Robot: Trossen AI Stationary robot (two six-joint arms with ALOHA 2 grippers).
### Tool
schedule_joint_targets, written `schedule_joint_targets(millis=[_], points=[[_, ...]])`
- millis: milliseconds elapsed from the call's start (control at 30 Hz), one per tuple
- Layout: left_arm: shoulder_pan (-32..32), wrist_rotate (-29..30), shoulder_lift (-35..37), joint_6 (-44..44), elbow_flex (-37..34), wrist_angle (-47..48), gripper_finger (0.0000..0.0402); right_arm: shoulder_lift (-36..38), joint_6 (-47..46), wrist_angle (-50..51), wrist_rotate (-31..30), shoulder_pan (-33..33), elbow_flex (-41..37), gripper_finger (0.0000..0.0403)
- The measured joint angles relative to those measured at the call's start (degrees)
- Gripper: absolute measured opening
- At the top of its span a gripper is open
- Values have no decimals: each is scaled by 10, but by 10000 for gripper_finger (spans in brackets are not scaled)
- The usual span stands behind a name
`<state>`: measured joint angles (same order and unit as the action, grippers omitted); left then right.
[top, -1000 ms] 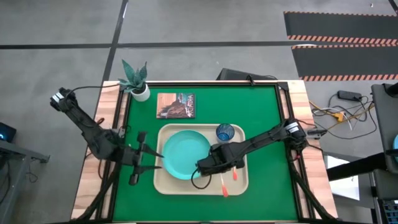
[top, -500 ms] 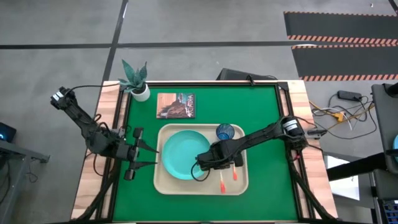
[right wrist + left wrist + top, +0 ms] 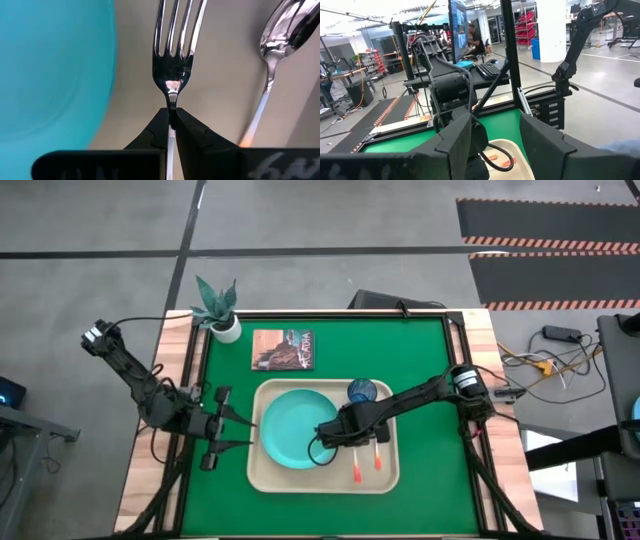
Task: Pick and place plate/cup/fork/spoon on tray
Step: Put the orange fork beside the blue plate on the serving tray
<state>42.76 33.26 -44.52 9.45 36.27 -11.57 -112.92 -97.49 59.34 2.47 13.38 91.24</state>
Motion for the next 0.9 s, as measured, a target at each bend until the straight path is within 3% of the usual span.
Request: schedule_joint_targets(millis=[900], points=[[0, 0, 0, 0, 0, 1, 155, 0, -43, -13, -15, 5, -45, 12]])
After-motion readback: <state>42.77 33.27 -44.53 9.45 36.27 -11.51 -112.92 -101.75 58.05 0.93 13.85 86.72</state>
